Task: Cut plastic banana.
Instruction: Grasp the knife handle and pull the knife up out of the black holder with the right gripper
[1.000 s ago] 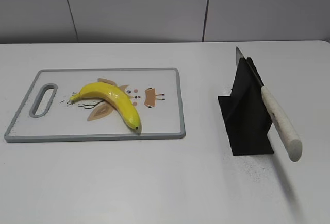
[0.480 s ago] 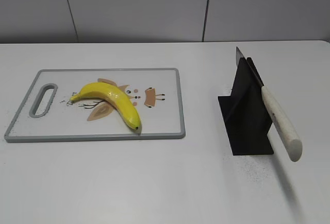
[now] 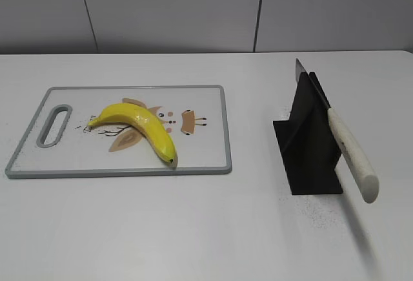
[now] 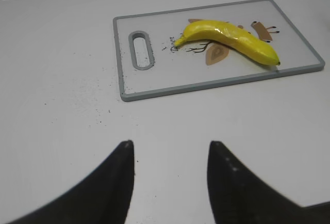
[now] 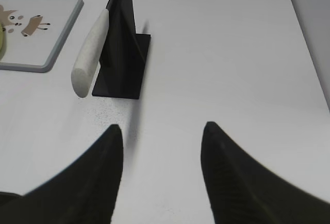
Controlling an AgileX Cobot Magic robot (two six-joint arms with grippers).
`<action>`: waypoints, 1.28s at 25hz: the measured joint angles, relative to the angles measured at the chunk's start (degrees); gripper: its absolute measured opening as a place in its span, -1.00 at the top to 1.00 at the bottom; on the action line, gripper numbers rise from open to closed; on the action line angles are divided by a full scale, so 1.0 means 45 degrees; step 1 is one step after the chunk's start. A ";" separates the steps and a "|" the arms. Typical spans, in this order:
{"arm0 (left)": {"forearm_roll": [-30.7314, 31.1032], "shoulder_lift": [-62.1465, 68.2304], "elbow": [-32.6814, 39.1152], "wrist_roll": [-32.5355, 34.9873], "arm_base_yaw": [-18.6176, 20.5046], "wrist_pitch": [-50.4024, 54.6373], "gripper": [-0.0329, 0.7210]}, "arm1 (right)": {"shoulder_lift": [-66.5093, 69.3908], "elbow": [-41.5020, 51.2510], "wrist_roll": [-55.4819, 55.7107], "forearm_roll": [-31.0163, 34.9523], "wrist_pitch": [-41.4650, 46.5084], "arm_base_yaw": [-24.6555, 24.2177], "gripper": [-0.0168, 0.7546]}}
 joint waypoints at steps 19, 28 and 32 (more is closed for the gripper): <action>0.0000 0.0000 0.0000 0.0000 0.0000 0.0000 -0.29 | 0.4681 -0.2069 0.0000 0.0012 0.0182 0.0000 -0.54; 0.0000 0.0000 0.0000 0.0000 0.0000 0.0000 -0.29 | 1.0656 -0.5380 0.0000 0.0211 0.1896 0.0944 -0.50; 0.0000 0.0000 0.0000 0.0000 0.0000 0.0000 -0.29 | 1.2534 -0.5997 0.0309 0.0212 0.1890 0.2762 -0.50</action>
